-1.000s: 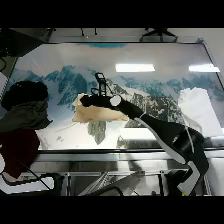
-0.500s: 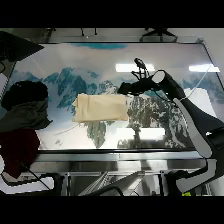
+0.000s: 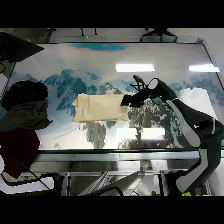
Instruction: Fold the shirts.
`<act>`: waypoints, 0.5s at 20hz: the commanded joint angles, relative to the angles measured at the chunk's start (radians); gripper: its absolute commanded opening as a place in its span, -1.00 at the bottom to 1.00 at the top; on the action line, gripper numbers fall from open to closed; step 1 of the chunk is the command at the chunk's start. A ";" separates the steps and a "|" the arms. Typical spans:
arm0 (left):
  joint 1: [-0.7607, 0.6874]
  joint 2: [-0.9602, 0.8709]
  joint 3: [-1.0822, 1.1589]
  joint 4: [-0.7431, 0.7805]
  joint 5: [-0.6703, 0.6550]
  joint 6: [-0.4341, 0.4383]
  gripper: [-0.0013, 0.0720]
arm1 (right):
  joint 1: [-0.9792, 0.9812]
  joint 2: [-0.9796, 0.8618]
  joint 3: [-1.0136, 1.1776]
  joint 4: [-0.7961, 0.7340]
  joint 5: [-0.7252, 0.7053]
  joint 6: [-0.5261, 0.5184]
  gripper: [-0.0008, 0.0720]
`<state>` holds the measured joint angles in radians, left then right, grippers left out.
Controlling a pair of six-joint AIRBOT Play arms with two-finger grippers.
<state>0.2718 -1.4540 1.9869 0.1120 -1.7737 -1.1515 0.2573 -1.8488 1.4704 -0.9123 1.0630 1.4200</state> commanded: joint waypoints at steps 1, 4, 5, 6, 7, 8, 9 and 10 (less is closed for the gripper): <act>0.001 0.000 0.000 0.001 0.000 0.000 -0.92 | 0.025 -0.050 -0.001 0.142 0.003 -0.082 0.78; 0.001 0.000 0.000 0.001 0.000 0.000 -0.92 | 0.026 -0.051 0.000 0.274 -0.027 -0.157 -0.42; 0.001 0.000 0.000 0.001 0.000 0.000 -0.92 | 0.025 -0.051 0.000 0.313 -0.030 -0.184 -0.73; 0.001 0.000 0.000 0.001 0.000 0.000 -0.92 | 0.023 -0.045 0.005 0.337 -0.030 -0.193 -0.94; 0.001 0.000 0.000 0.001 -0.001 0.000 -0.92 | 0.017 -0.031 0.012 0.337 -0.030 -0.195 -0.94; 0.001 0.000 0.000 0.001 -0.002 -0.001 -0.92 | 0.005 -0.005 0.022 0.336 -0.029 -0.195 -0.94; 0.001 0.000 0.000 0.001 -0.003 -0.001 -0.92 | -0.015 0.032 0.039 0.331 -0.029 -0.194 -0.94; 0.001 0.000 0.000 0.001 -0.005 -0.001 -0.92 | -0.046 0.076 0.060 0.330 -0.029 -0.193 -0.94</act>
<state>0.2718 -1.4536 1.9869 0.1131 -1.7760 -1.1530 0.2535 -1.8416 1.4975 -0.6178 1.0389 1.2480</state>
